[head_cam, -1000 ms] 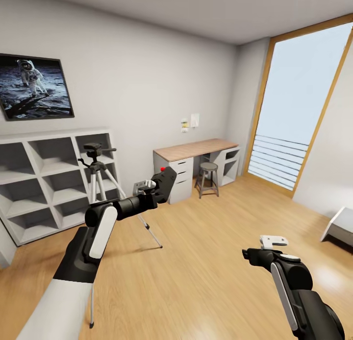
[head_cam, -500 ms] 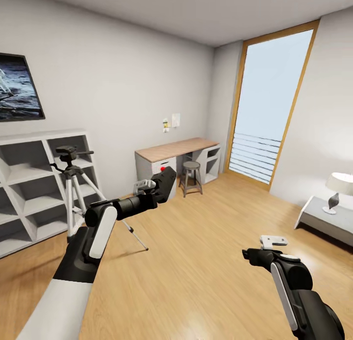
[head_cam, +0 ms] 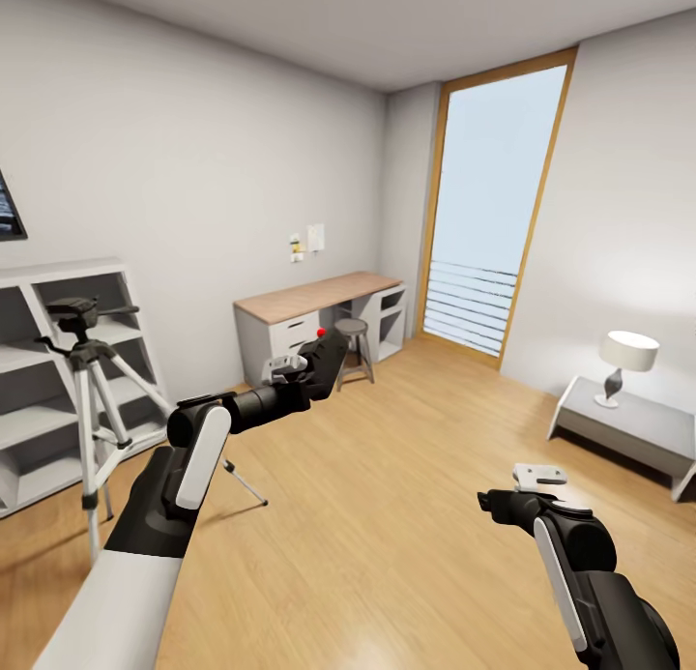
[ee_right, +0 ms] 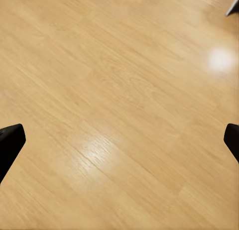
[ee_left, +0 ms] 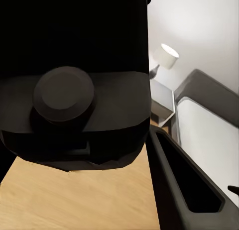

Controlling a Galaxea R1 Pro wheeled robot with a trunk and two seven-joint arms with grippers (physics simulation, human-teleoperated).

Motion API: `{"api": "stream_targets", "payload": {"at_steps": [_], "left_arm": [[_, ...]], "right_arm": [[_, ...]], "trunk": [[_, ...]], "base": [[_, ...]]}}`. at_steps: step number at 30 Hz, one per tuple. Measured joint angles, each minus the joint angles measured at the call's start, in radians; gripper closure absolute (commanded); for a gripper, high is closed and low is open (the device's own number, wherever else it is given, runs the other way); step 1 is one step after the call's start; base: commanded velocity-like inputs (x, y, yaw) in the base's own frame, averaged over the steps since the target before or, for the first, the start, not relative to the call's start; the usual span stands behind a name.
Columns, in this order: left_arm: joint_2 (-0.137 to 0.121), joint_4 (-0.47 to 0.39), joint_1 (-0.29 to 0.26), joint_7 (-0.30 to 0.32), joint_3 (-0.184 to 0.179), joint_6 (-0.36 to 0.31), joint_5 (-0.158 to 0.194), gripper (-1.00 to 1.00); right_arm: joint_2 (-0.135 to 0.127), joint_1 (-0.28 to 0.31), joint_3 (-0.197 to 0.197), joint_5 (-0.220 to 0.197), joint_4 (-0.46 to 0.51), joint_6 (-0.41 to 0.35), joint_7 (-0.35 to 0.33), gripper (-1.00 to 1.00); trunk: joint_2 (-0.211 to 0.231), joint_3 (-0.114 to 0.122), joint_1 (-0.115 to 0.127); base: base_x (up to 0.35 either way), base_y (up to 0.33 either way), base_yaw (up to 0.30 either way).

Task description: Attach the digital camera to the camera tripod in the bedroom.

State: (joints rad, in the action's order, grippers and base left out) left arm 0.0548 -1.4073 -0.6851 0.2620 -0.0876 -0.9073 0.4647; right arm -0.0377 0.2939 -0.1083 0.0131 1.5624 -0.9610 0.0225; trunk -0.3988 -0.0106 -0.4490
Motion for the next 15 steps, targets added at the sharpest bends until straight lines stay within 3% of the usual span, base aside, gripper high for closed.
{"api": "stream_targets", "payload": {"at_steps": [15], "left_arm": [[0.000,0.001,0.000,-0.001,0.001,0.000,-0.002,1.00]], "right_arm": [[0.000,0.000,0.000,0.001,0.000,-0.001,0.000,-1.00]], "trunk": [[0.000,0.000,0.000]], "base": [[0.318,0.000,-0.006]]}}
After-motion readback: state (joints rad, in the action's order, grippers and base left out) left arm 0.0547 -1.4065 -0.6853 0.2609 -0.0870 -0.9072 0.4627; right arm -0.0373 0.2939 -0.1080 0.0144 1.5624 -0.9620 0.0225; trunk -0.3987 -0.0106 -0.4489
